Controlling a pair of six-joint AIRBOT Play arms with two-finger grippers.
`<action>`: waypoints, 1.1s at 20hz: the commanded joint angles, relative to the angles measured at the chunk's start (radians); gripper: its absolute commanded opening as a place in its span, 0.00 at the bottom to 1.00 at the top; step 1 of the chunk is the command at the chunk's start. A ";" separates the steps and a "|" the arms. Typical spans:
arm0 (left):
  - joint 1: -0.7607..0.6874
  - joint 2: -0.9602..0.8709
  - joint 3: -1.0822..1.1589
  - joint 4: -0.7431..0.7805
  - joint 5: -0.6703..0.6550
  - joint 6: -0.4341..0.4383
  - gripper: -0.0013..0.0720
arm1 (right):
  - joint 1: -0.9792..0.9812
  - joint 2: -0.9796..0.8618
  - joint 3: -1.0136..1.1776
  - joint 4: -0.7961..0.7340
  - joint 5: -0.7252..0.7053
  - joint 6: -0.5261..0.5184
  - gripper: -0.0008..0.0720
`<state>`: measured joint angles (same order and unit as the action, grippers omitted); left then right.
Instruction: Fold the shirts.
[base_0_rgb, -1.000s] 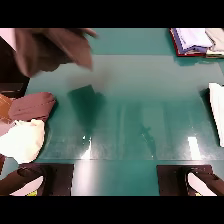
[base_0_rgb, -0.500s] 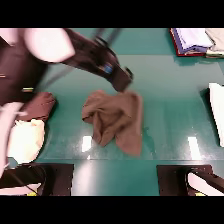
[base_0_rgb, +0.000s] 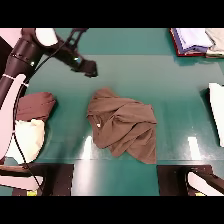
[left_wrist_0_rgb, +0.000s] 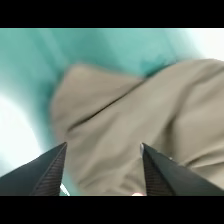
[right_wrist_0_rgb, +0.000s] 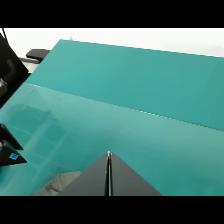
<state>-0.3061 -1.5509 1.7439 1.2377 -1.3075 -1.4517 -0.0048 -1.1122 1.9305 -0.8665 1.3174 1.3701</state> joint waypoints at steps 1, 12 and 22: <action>0.155 -0.005 -0.233 -0.070 0.077 -0.014 0.77 | 0.015 -0.013 0.001 0.001 0.003 0.001 0.03; 0.172 -0.096 -0.528 -0.401 0.280 0.109 0.77 | 0.122 -0.101 0.001 0.002 0.002 0.001 0.03; 0.135 -0.096 -0.434 -0.367 0.280 0.117 0.05 | 0.083 -0.100 -0.013 -0.011 0.081 0.018 0.03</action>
<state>-0.1814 -1.6524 1.2549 0.8619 -1.0046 -1.3365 0.1009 -1.2125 1.9270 -0.8665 1.3430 1.3716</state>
